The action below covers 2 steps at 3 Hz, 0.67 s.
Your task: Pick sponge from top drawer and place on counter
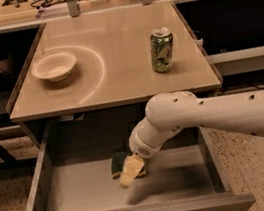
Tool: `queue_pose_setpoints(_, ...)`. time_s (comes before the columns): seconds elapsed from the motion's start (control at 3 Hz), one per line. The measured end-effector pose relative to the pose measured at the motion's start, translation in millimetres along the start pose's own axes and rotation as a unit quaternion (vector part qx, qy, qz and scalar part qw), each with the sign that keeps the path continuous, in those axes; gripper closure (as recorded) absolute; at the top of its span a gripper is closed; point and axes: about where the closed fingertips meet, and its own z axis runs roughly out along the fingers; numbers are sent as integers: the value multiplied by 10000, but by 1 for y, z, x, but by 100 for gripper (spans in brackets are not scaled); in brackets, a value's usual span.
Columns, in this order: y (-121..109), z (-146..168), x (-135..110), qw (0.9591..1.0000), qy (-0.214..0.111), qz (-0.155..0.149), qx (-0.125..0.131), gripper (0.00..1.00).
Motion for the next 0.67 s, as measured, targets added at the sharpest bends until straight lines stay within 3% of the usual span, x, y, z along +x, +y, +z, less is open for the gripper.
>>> queue_pose_setpoints(0.67, 10, 32, 9, 9996, -46, -254, -111, 0)
